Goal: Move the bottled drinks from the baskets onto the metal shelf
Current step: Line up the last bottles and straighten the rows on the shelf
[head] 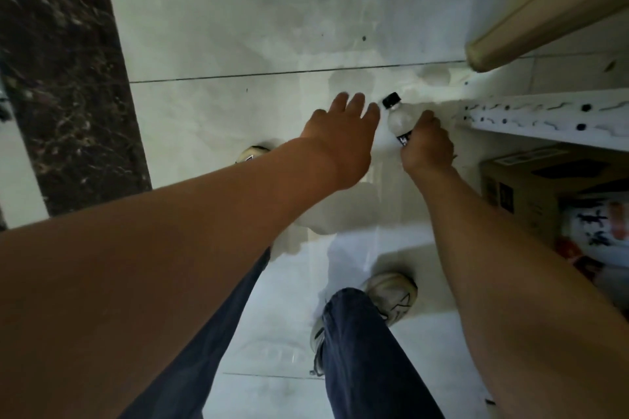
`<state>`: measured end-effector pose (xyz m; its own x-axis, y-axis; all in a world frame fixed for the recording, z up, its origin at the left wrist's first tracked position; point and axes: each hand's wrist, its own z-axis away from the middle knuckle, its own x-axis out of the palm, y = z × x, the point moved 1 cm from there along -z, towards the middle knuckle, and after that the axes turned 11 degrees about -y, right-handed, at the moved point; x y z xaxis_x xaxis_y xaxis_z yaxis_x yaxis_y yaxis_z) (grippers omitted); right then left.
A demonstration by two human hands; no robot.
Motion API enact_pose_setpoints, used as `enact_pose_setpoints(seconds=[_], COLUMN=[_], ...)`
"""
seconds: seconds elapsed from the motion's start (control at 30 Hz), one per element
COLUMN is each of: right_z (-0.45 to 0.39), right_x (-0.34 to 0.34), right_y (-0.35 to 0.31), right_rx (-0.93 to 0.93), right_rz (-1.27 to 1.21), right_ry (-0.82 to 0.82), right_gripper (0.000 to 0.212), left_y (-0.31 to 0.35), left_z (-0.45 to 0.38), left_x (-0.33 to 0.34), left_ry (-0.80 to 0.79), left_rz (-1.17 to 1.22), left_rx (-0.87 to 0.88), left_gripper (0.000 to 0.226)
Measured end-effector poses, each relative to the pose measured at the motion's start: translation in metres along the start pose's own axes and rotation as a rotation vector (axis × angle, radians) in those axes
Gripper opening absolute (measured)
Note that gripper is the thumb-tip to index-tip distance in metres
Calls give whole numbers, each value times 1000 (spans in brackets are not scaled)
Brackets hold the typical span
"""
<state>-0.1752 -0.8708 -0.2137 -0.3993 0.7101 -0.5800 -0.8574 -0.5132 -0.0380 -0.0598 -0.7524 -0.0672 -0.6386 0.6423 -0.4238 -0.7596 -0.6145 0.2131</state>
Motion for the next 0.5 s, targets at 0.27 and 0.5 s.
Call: enact_pose_setpoints(seconds=[0.27, 0.5], right_z=[59, 148], right_x=[-41, -95], right_y=[-3, -22], right_rx=[-75, -161], right_rz=[-403, -480], right_ry=[45, 63], right_gripper=[51, 46], left_y=[12, -2], left_z=[24, 89], left_x=[-31, -50], left_ry=[291, 415], left_rz=[59, 70], left_rx=[126, 138], left_gripper=[35, 37])
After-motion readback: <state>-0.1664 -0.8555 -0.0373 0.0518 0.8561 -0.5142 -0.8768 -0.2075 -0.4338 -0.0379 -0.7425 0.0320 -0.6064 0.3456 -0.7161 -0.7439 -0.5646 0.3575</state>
